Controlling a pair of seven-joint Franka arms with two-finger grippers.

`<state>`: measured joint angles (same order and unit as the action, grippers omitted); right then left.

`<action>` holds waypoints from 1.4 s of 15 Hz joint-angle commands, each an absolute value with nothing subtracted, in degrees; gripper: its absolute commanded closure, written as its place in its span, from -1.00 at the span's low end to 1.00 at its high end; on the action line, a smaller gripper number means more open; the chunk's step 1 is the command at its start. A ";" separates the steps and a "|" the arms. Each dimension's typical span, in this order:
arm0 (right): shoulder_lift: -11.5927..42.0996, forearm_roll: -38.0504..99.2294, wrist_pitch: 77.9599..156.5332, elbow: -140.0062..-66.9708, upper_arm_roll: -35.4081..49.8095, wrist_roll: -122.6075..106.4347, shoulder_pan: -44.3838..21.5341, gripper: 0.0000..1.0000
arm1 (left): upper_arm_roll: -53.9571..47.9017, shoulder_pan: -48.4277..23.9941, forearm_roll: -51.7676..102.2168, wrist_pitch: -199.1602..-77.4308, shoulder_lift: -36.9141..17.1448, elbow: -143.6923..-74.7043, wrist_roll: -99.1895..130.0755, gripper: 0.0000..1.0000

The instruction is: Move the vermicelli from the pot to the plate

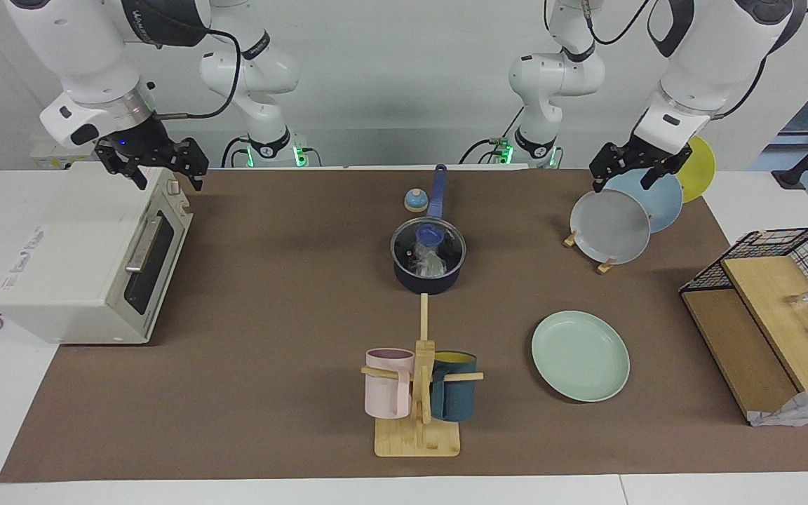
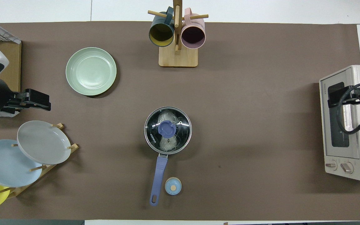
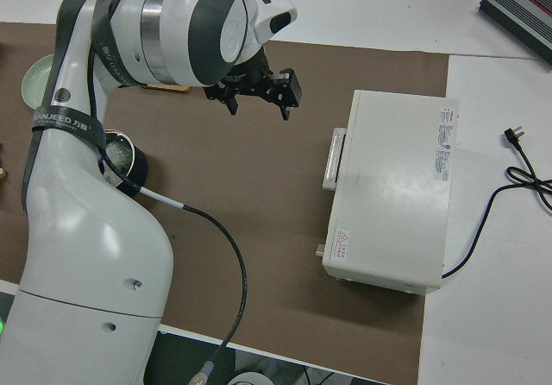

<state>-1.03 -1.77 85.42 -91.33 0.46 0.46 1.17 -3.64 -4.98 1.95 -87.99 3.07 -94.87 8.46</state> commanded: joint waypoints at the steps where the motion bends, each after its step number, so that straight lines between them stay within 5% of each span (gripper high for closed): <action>1: -1.23 -1.93 84.38 -90.88 1.06 -1.23 1.93 -1.00 | -3.96 -4.48 1.23 -87.98 3.16 -94.92 7.91 -1.00; 13: -0.01 -0.01 84.82 -89.48 5.70 5.34 1.67 -1.00 | -3.96 -4.48 1.23 -87.98 3.16 -94.92 7.91 -1.00; 17: 1.84 -0.17 86.39 -88.51 17.29 20.00 1.67 -1.00 | -3.96 -4.48 1.23 -87.98 3.16 -94.92 7.91 -1.00; 21: 9.30 -3.06 87.97 -84.64 28.18 31.78 1.41 -1.00 | -3.96 -4.48 1.23 -87.98 3.16 -94.92 7.91 -1.00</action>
<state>3.85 -0.98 87.06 -88.31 23.35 26.79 0.68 -3.64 -4.98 1.95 -87.99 3.07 -94.87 8.46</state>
